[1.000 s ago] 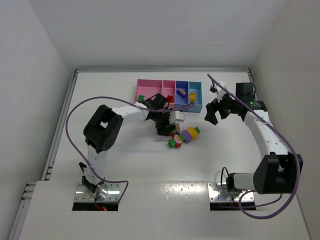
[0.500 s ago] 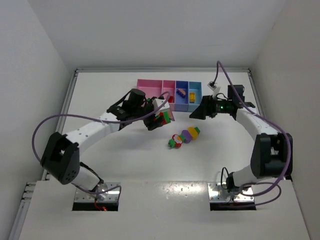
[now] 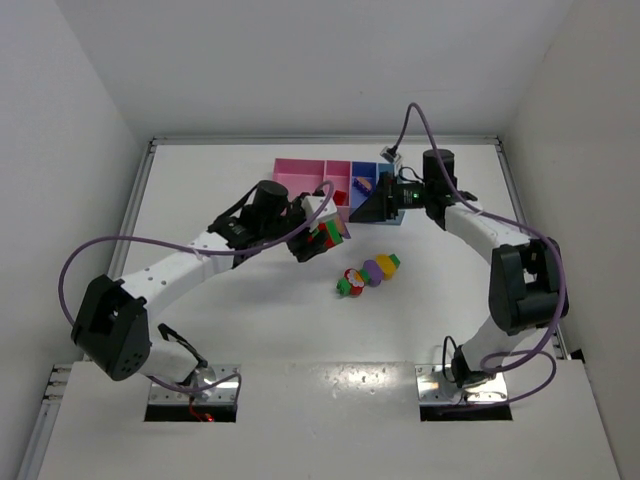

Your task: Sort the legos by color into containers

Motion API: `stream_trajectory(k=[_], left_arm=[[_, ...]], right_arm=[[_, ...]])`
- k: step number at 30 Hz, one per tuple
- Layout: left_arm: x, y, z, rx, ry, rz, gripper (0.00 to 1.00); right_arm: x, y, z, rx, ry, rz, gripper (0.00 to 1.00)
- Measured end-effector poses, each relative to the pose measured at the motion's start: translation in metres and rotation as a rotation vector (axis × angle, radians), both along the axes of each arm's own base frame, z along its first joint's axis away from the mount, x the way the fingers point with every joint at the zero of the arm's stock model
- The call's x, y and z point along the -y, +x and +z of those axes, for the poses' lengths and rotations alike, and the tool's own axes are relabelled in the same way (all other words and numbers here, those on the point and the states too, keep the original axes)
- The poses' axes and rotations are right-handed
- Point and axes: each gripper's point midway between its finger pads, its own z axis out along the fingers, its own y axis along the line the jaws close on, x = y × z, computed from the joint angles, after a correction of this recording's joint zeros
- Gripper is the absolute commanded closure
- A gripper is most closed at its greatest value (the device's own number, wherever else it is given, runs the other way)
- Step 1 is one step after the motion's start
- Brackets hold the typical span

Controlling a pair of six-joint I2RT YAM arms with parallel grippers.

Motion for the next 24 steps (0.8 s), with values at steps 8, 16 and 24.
stream_trajectory(k=[8, 16, 24], left_arm=[[0.005, -0.004, 0.000, 0.005, 0.002, -0.015, 0.71], [0.006, -0.002, 0.006, 0.024, -0.010, -0.013, 0.71], [0.007, -0.001, 0.007, 0.035, -0.011, -0.009, 0.71]], right_arm=[[-0.011, -0.004, -0.006, -0.011, -0.002, 0.034, 0.05], [-0.012, -0.002, -0.024, -0.060, -0.021, 0.035, 0.32], [-0.017, -0.001, -0.017, -0.056, 0.002, 0.075, 0.42]])
